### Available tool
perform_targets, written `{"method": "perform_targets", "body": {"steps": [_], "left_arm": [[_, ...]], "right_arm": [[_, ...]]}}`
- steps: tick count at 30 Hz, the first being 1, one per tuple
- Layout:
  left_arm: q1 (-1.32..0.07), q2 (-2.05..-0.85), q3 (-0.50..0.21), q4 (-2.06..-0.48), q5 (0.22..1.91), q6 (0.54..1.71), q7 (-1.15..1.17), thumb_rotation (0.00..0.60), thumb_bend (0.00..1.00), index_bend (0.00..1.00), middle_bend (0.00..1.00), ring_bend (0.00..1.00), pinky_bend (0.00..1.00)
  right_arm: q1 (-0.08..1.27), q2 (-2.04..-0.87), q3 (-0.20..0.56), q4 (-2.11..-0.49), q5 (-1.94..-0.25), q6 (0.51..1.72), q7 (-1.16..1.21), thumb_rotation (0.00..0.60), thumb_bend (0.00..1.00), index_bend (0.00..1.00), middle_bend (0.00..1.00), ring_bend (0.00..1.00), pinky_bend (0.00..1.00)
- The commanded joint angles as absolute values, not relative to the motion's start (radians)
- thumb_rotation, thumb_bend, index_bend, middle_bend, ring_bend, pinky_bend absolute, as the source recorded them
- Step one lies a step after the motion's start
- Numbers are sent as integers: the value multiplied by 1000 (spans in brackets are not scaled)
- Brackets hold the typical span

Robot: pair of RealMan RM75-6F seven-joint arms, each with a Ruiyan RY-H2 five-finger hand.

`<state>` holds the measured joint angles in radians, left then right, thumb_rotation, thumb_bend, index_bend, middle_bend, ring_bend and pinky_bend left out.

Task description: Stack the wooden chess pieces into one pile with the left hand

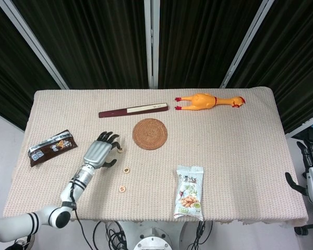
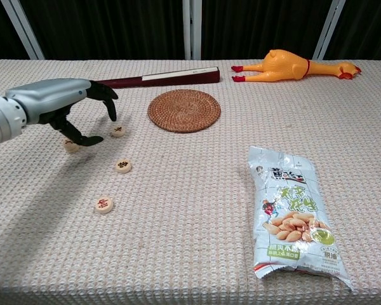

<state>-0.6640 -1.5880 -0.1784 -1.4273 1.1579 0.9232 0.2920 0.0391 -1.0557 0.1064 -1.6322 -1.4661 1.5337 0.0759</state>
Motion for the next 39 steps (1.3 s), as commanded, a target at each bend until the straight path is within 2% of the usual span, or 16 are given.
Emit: {"method": "perform_targets", "body": {"steps": [1, 7, 14, 20, 39], "left_arm": [[-712, -1635, -213, -1380, 1085, 880, 332, 600, 287, 351, 101, 0, 0], [-757, -1707, -232, -1292, 994, 883, 412, 600, 282, 350, 111, 0, 0], [-760, -1722, -224, -1277, 939, 902, 456, 600, 282, 386, 118, 0, 0], [-765, -1727, -218, -1270, 945, 904, 440, 600, 283, 427, 120, 0, 0], [-769, -1733, -203, -1253, 978, 904, 388, 600, 284, 451, 137, 0, 0]], "right_arm": [[38, -1053, 108, -1630, -1465, 1536, 84, 600, 245, 0, 0, 0, 0], [40, -1045, 113, -1627, -1453, 1525, 107, 600, 245, 0, 0, 0, 0], [38, -1038, 117, -1622, -1450, 1526, 129, 600, 245, 0, 0, 0, 0], [39, -1039, 119, -1622, -1445, 1524, 128, 600, 245, 0, 0, 0, 0], [42, -1041, 120, -1626, -1439, 1517, 115, 600, 246, 0, 0, 0, 0]]}}
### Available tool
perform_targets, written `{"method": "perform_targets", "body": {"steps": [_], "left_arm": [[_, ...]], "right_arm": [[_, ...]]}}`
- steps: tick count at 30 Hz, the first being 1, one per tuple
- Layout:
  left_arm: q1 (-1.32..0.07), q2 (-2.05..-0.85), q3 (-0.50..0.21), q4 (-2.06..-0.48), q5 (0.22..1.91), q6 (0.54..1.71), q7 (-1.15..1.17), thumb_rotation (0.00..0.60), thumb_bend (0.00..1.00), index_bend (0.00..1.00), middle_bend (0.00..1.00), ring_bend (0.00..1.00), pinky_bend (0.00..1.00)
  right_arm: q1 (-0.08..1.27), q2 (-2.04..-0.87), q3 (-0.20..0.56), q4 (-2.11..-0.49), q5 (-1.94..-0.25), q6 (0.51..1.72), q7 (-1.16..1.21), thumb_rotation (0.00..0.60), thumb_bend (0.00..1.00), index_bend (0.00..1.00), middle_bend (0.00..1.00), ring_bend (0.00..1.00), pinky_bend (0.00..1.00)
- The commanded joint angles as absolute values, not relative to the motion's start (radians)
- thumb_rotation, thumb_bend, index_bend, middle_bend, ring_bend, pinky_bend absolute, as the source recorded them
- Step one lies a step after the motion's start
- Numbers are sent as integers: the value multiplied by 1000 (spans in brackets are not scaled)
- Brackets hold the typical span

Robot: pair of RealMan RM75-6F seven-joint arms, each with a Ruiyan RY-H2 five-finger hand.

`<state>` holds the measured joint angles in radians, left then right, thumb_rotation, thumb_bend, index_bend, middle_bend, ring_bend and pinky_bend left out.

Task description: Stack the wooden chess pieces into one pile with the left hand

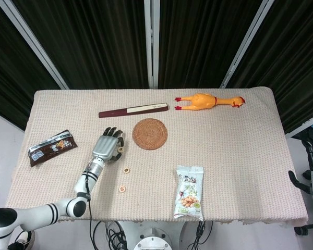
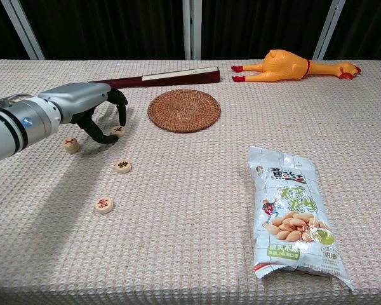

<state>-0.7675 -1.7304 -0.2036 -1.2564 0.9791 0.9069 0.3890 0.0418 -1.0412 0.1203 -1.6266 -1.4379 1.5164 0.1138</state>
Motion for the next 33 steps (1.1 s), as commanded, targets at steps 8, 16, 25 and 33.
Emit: {"method": "perform_targets", "body": {"steps": [8, 16, 25, 33], "left_arm": [[-772, -1739, -202, -1246, 974, 901, 381, 600, 301, 496, 137, 0, 0], [-771, -1717, -205, -1301, 990, 934, 395, 600, 299, 507, 137, 0, 0], [-729, -1580, -194, -1534, 878, 1001, 516, 600, 292, 514, 137, 0, 0], [-696, -1486, -168, -1684, 845, 1058, 551, 600, 292, 515, 137, 0, 0]], "right_arm": [[39, -1040, 121, -1624, -1441, 1522, 122, 600, 245, 0, 0, 0, 0], [39, -1042, 121, -1624, -1443, 1524, 118, 600, 246, 0, 0, 0, 0], [44, -1045, 117, -1624, -1445, 1514, 102, 600, 245, 0, 0, 0, 0], [48, -1056, 112, -1630, -1447, 1508, 71, 600, 246, 0, 0, 0, 0]]}}
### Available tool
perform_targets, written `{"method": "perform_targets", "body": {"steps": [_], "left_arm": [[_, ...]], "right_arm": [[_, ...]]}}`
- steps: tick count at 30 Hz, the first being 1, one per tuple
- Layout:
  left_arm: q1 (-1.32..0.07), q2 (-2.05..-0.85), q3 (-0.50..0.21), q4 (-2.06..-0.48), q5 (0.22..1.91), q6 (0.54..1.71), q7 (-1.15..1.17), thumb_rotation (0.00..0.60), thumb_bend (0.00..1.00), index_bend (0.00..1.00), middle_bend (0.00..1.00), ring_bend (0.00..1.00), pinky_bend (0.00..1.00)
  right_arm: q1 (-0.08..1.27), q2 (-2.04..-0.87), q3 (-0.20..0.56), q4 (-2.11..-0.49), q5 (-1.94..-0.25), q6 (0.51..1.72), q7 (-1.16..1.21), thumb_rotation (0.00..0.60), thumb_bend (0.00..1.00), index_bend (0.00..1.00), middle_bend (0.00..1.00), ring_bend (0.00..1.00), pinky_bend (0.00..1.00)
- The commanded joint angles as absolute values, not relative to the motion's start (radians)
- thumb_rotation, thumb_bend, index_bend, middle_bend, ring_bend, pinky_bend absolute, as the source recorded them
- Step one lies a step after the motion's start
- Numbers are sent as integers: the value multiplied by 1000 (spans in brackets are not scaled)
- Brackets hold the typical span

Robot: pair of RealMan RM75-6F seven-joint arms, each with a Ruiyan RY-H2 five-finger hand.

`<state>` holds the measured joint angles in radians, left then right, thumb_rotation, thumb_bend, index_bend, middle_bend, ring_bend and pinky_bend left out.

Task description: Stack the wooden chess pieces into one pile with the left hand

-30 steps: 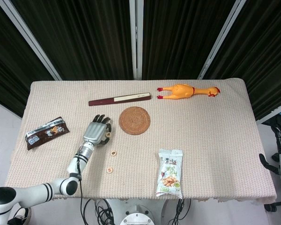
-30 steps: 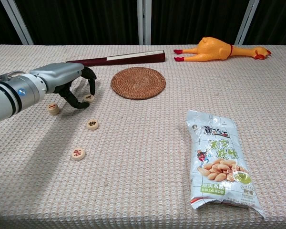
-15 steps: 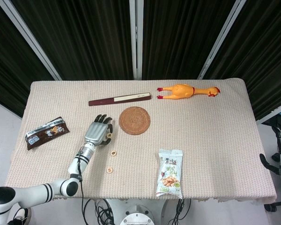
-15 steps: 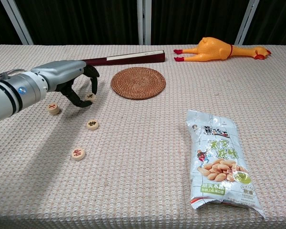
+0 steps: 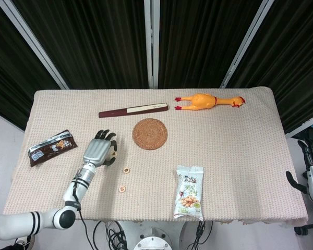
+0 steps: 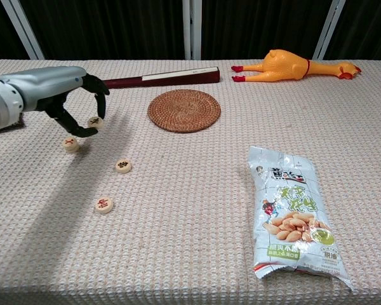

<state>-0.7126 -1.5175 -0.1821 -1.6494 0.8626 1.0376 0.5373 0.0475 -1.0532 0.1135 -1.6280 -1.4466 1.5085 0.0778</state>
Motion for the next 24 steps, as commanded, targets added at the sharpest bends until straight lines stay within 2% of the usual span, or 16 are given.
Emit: {"method": "perform_targets", "body": {"steps": [1, 10, 24], "left_arm": [[-693, -1482, -164, -1687, 845, 1061, 549, 600, 292, 515, 137, 0, 0], [-654, -1459, -126, -1676, 872, 1073, 490, 600, 294, 515, 137, 0, 0], [-639, -1484, -117, -1616, 910, 1045, 411, 600, 293, 504, 137, 0, 0]], "right_arm": [[49, -1058, 111, -1631, -1447, 1507, 66, 600, 246, 0, 0, 0, 0], [52, -1064, 112, -1631, -1437, 1499, 48, 600, 247, 0, 0, 0, 0], [50, -1063, 110, -1630, -1439, 1501, 47, 600, 246, 0, 0, 0, 0]]}}
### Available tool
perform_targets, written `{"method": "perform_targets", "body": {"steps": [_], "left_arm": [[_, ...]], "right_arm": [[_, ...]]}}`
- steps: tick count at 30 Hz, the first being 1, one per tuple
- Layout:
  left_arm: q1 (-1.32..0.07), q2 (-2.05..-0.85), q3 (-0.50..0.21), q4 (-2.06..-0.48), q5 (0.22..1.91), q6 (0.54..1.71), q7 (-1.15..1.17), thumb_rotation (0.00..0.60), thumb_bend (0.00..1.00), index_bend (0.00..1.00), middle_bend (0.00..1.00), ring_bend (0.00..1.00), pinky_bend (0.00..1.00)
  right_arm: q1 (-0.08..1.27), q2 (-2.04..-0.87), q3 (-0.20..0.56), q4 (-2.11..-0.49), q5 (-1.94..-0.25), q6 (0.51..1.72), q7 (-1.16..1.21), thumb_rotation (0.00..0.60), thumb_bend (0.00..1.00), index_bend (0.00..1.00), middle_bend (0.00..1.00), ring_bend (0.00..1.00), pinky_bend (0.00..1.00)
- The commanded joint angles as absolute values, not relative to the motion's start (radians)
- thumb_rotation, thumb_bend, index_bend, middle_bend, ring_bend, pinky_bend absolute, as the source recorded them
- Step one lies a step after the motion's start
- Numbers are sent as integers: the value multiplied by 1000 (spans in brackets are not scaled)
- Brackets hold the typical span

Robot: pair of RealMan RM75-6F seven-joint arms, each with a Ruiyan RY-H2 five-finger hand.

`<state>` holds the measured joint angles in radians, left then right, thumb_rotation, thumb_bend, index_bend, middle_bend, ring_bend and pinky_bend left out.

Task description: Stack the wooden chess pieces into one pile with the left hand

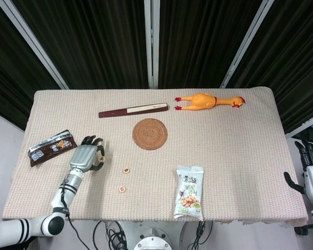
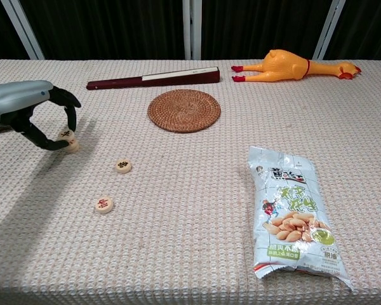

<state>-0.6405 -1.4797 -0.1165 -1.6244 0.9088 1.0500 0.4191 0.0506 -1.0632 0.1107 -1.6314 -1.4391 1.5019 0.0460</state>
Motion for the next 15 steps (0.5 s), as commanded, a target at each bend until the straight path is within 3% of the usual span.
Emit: {"method": "perform_targets", "body": {"steps": [1, 15], "left_arm": [[-639, -1487, -118, -1609, 910, 1043, 407, 600, 294, 504, 137, 0, 0], [-643, -1500, -123, -1569, 898, 1017, 392, 600, 293, 479, 137, 0, 0]], "right_arm": [[50, -1062, 110, -1630, -1440, 1501, 48, 600, 246, 0, 0, 0, 0], [50, -1062, 112, -1632, -1435, 1501, 49, 600, 246, 0, 0, 0, 0]]}}
